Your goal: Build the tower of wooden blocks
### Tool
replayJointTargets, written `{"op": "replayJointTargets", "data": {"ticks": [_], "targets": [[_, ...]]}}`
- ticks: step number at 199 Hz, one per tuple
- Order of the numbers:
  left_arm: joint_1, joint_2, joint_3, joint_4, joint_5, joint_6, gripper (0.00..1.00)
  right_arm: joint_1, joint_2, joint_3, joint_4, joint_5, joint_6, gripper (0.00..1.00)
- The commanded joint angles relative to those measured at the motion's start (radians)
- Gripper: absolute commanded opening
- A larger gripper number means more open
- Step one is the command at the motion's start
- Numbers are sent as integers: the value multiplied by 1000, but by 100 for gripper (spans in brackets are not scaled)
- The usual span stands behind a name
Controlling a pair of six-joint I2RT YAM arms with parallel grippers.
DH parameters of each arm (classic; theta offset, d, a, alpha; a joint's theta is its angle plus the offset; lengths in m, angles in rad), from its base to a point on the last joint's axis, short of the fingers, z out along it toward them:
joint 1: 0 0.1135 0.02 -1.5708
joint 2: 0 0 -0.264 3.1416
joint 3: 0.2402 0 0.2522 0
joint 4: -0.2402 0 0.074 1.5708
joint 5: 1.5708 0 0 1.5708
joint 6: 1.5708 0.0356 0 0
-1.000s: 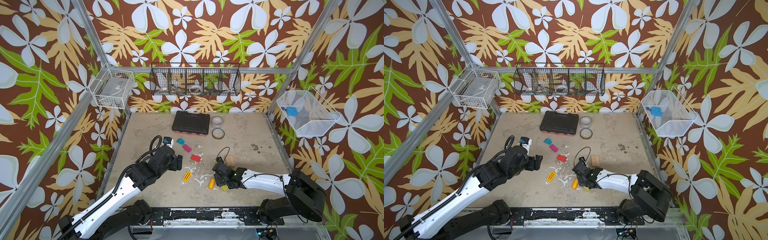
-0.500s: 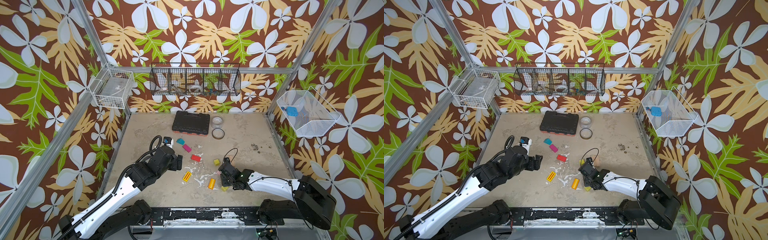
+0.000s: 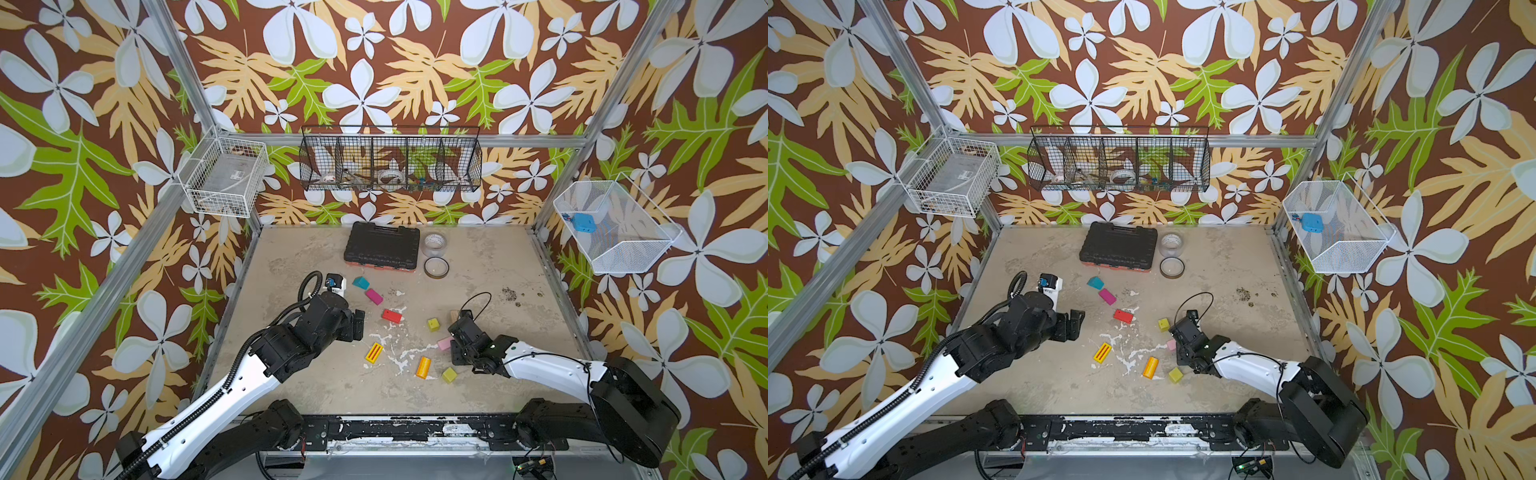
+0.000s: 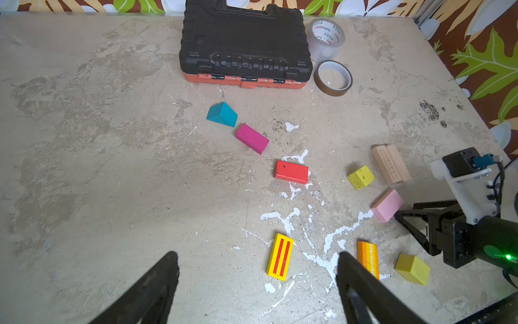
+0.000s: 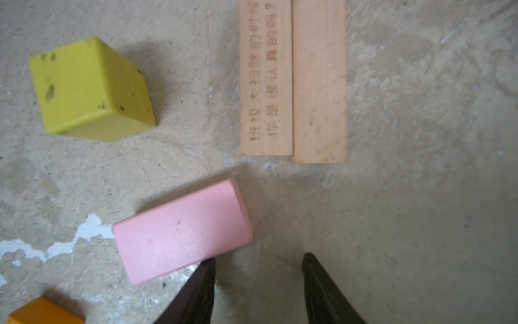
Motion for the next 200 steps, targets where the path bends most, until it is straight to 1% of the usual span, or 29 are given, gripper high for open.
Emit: {"op": "replayJointTargets", "data": {"ticks": [1,25,61,79,99,147,200], "targets": [[1,-3,-4,16,-8,8,89,-2,-6,-12,-56,-75,-14,58],[1,3,-1,14,-7,8,89,1,-66,-36,-33,-112,-26,70],[1,2,-2,15,-7,9,89,-1,-172,-68,-18,-118,-25,85],[0,2,-3,16,-9,8,89,-1,-165,-69,-8,-129,-30,88],[0,3,-2,15,-8,8,89,-1,-111,-45,-2,-124,-47,92],[0,4,-4,15,-13,7,89,-1,48,55,-13,-87,-105,93],[0,8,-2,15,-7,8,89,9,86,69,5,-101,-129,92]]}}
